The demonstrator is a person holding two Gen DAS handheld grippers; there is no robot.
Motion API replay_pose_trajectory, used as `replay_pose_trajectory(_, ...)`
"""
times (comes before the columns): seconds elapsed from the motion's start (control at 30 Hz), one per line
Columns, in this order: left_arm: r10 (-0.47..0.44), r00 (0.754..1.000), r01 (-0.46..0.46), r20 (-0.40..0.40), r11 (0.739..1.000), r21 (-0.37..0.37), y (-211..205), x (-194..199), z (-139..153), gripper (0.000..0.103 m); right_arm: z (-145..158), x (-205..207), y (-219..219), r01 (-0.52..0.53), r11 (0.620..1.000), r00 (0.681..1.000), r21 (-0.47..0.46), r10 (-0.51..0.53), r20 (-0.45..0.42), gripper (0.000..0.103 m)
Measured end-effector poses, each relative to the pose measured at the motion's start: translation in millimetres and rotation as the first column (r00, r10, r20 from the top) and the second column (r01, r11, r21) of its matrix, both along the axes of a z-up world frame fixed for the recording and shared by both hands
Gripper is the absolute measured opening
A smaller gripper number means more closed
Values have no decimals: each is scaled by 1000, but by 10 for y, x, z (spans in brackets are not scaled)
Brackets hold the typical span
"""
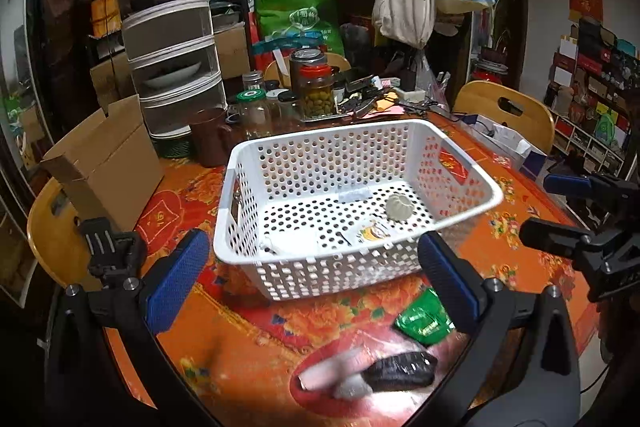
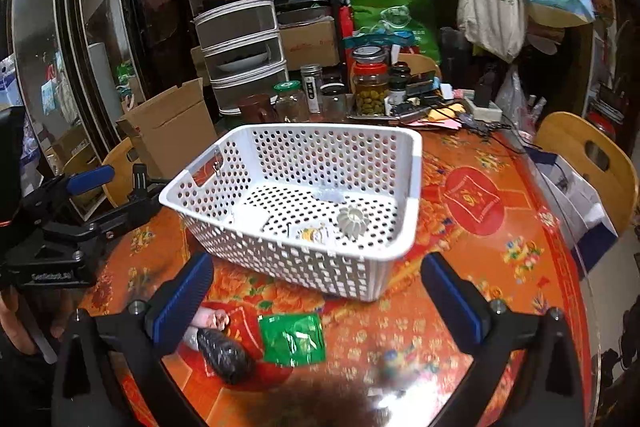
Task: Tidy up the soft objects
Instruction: 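Withdraw both tools from the basket toward the items on the table, then grasp the white wrapped item with the left tool while the right tool grasps the black mesh bag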
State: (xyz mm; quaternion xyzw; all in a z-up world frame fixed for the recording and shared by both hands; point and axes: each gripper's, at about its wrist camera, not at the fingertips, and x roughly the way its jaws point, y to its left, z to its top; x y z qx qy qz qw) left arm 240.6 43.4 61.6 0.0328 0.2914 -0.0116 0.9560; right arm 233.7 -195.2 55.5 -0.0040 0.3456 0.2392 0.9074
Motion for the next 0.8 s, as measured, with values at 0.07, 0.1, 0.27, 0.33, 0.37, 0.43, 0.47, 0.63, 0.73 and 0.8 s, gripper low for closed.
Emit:
replay_pose_trajectory(0.07, -5, 1000, 5, 9, 1000, 12, -44, -148, 1, 103, 2, -151, -10, 0, 1000, 1000, -8, 0, 30, 103)
replay_pose_trajectory(0.1, -10, 1000, 10, 16, 1000, 14, -70, -226, 3, 103, 3, -210, -10, 2, 1000, 999, -11, -2, 38, 103)
replay_pose_trajectory(0.27, -30, 999, 29, 44, 999, 27, -153, -628, -31, 103, -48, -531, -48, -7, 1000, 998, -4, 8, 55, 103)
replay_pose_trajectory(0.33, -27, 998, 25, 52, 999, 41, -170, -760, -80, 103, -96, -649, -68, -10, 1000, 998, -2, 10, 62, 103)
replay_pose_trajectory(0.37, -20, 998, 18, 52, 999, 46, -174, -811, -110, 103, -119, -690, -74, -12, 1000, 998, 3, 12, 63, 103)
replay_pose_trajectory(0.43, -11, 999, 9, 45, 999, 35, -143, -903, -198, 103, -197, -776, -86, -19, 1000, 998, 11, 19, 57, 103)
replay_pose_trajectory(0.47, -6, 999, 5, 40, 1000, 22, -119, -933, -238, 103, -255, -829, -85, -22, 1000, 998, 9, 21, 55, 103)
replay_pose_trajectory(0.63, 20, 1000, -20, -3, 998, -66, 63, -1065, -563, 103, -476, -948, -51, -27, 1000, 999, 6, 27, 38, 102)
replay_pose_trajectory(0.73, 25, 999, -28, -45, 996, -82, 144, -1027, -801, 103, -599, -991, -23, -29, 999, 999, 22, 28, 28, 95)
replay_pose_trajectory(0.8, 24, 997, -31, -77, 996, -85, 167, -980, -962, 102, -701, -997, 5, -45, 998, 999, 38, 45, 8, 90)
